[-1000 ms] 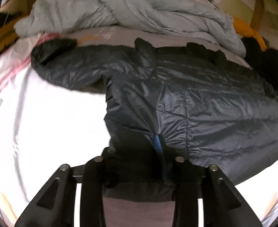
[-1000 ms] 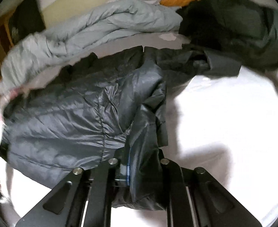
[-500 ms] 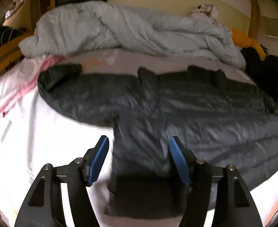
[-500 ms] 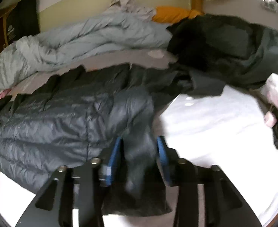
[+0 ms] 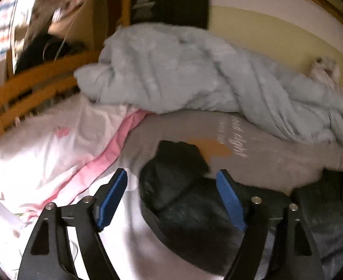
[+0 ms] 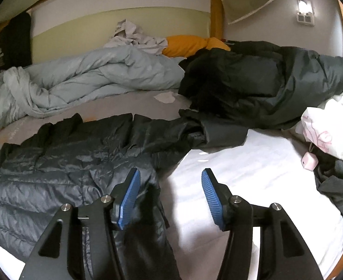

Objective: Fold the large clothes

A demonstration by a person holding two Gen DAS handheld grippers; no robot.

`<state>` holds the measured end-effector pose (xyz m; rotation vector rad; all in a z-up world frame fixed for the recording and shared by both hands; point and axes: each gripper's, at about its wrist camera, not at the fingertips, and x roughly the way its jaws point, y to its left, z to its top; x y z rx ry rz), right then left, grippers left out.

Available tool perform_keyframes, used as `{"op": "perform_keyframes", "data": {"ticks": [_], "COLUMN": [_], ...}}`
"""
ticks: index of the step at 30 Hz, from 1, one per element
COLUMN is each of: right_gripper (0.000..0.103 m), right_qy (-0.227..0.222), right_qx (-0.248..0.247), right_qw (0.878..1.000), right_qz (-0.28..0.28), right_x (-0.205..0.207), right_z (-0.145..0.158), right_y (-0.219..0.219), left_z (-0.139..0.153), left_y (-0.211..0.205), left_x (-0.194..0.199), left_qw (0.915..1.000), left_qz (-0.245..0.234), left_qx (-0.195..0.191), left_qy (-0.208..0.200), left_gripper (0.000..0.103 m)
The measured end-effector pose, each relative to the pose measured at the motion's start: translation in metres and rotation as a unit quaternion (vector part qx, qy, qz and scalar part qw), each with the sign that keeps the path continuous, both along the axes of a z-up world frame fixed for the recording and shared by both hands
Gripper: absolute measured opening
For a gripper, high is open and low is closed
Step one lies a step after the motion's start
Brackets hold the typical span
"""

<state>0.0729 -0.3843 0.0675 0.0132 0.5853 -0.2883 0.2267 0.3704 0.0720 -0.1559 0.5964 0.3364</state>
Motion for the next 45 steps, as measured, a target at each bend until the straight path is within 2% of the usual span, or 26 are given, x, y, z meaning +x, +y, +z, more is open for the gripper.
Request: {"op": "perform_keyframes", "data": {"ticks": [2, 4, 6, 9, 11, 12, 13, 16, 18, 21, 23, 25, 28, 30, 32, 35, 36, 37, 39, 43, 45], "right_gripper": [0.057, 0.057, 0.057, 0.057, 0.057, 0.057, 0.057, 0.057, 0.057, 0.057, 0.057, 0.057, 0.057, 0.057, 0.057, 0.057, 0.057, 0.057, 0.057, 0.057, 0.057], "right_qy": [0.007, 0.017, 0.022, 0.035, 0.043, 0.044, 0.044, 0.039, 0.032, 0.02, 0.016, 0.016, 0.002, -0.01, -0.015, -0.01, -0.007, -0.005, 0.003, 0.0, -0.003], "right_qx": [-0.02, -0.016, -0.003, -0.012, -0.023, -0.027, -0.032, -0.037, -0.03, -0.022, -0.008, 0.007, 0.017, 0.018, 0.026, 0.049, 0.054, 0.059, 0.071, 0.069, 0.067], "right_qw": [1.0, 1.0, 1.0, 0.999, 0.998, 0.998, 0.997, 0.997, 0.998, 0.999, 0.999, 0.999, 0.998, 0.998, 0.998, 0.997, 0.997, 0.996, 0.995, 0.995, 0.995], "right_qz": [-0.004, 0.003, 0.019, 0.034, 0.044, 0.047, 0.05, 0.05, 0.049, 0.042, 0.043, 0.051, 0.056, 0.057, 0.059, 0.064, 0.063, 0.063, 0.069, 0.076, 0.079], "right_x": [0.008, 0.017, 0.022, 0.025, 0.027, 0.026, 0.026, 0.022, 0.018, 0.013, 0.008, 0.002, -0.007, -0.013, -0.016, -0.017, -0.016, -0.016, -0.015, -0.017, -0.018], "right_z": [-0.005, -0.009, -0.014, -0.022, -0.026, -0.027, -0.028, -0.025, -0.022, -0.016, -0.013, -0.011, -0.003, 0.002, 0.005, 0.005, 0.004, 0.003, 0.002, 0.003, 0.004], "right_y": [0.004, 0.008, 0.012, 0.023, 0.031, 0.034, 0.036, 0.039, 0.038, 0.034, 0.032, 0.031, 0.03, 0.029, 0.026, 0.02, 0.018, 0.017, 0.015, 0.017, 0.019], "left_z": [-0.018, -0.043, -0.066, -0.092, -0.093, -0.087, -0.08, -0.042, -0.011, 0.028, 0.042, 0.048, 0.044, 0.034, 0.019, -0.012, -0.022, -0.032, -0.045, -0.05, -0.044], "left_y": [0.029, 0.052, 0.07, 0.084, 0.078, 0.071, 0.064, 0.03, 0.003, -0.057, -0.1, -0.148, -0.22, -0.273, -0.312, -0.351, -0.361, -0.367, -0.371, -0.365, -0.355], "left_x": [0.013, 0.026, 0.036, 0.043, 0.045, 0.045, 0.046, 0.035, 0.024, 0.001, -0.01, -0.023, -0.039, -0.056, -0.071, -0.091, -0.095, -0.098, -0.104, -0.118, -0.129], "left_qw": [0.9995, 0.9977, 0.9943, 0.9845, 0.9825, 0.9841, 0.9863, 0.995, 0.9952, 0.9902, 0.9861, 0.9791, 0.9589, 0.9468, 0.9381, 0.9277, 0.9278, 0.9304, 0.9349, 0.9357, 0.9422], "left_qz": [0.019, 0.04, 0.041, 0.034, 0.031, 0.018, 0.004, -0.017, -0.046, -0.107, -0.142, -0.181, -0.264, -0.311, -0.341, -0.37, -0.371, -0.365, -0.353, -0.351, -0.334], "left_qx": [-0.018, -0.037, -0.08, -0.16, -0.173, -0.165, -0.154, -0.097, -0.084, -0.063, -0.043, -0.042, -0.067, -0.053, -0.039, -0.047, -0.039, -0.022, -0.002, -0.007, -0.004], "left_qy": [0.017, 0.04, 0.058, 0.063, 0.063, 0.062, 0.058, 0.018, -0.019, -0.063, -0.074, -0.082, -0.078, -0.062, -0.045, -0.004, 0.007, 0.02, 0.032, 0.036, 0.02], "left_gripper": [0.079, 0.079, 0.079, 0.077, 0.052, 0.017, 0.002, 0.002, 0.002, 0.002, 0.002, 0.002, 0.003, 0.004, 0.005, 0.009, 0.009, 0.022, 0.04, 0.042, 0.049]}}
